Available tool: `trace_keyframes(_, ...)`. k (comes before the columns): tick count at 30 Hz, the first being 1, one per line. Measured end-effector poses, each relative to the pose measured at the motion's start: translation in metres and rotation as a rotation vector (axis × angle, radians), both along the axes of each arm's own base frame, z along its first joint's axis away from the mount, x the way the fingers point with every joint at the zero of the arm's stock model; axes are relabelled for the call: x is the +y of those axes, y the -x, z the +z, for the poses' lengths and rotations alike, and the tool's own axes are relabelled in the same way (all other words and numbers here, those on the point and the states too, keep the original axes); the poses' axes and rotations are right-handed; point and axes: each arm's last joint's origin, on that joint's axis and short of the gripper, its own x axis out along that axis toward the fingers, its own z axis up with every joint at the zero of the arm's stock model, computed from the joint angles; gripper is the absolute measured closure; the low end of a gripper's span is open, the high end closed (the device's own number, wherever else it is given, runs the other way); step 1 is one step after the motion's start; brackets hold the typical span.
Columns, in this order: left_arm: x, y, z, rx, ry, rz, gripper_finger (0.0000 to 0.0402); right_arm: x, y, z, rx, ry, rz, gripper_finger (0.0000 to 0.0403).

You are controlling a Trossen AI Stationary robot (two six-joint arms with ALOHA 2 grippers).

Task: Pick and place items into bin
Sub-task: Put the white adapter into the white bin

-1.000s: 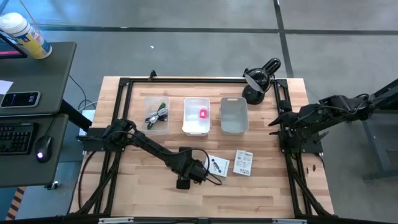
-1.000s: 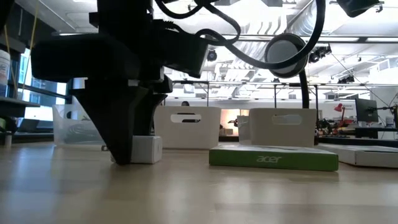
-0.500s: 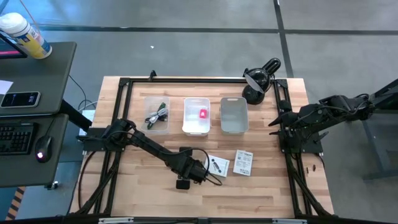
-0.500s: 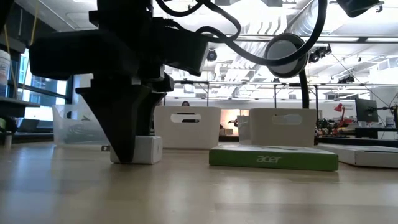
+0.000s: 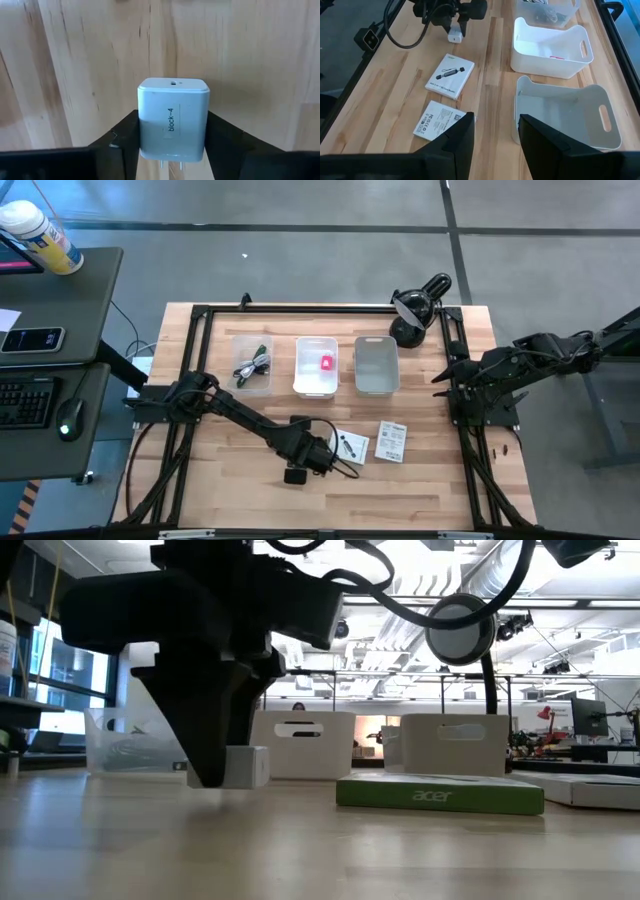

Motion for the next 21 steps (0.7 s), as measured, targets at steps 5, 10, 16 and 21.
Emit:
trace_keyframes(5, -0.0001, 0.0002, 0.0004, 0.003, -0.002, -0.004, 0.0211, 0.0, 0.0, 0.0, 0.0, 0.0, 0.0, 0.0258)
trace_keyframes(10, 0.0002, 0.0003, 0.0004, 0.005, -0.005, -0.007, 0.0228, 0.0, 0.0, 0.0, 0.0, 0.001, 0.0, 0.0258)
trace_keyframes(16, 0.0001, 0.0003, 0.0004, 0.005, -0.006, -0.01, 0.0254, 0.0, 0.0, 0.0, 0.0, 0.001, 0.0, 0.0258)
trace_keyframes(21, 0.0002, 0.0003, 0.0004, 0.005, -0.006, -0.01, 0.0222, 0.0, 0.0, 0.0, 0.0, 0.0, 0.001, 0.0258)
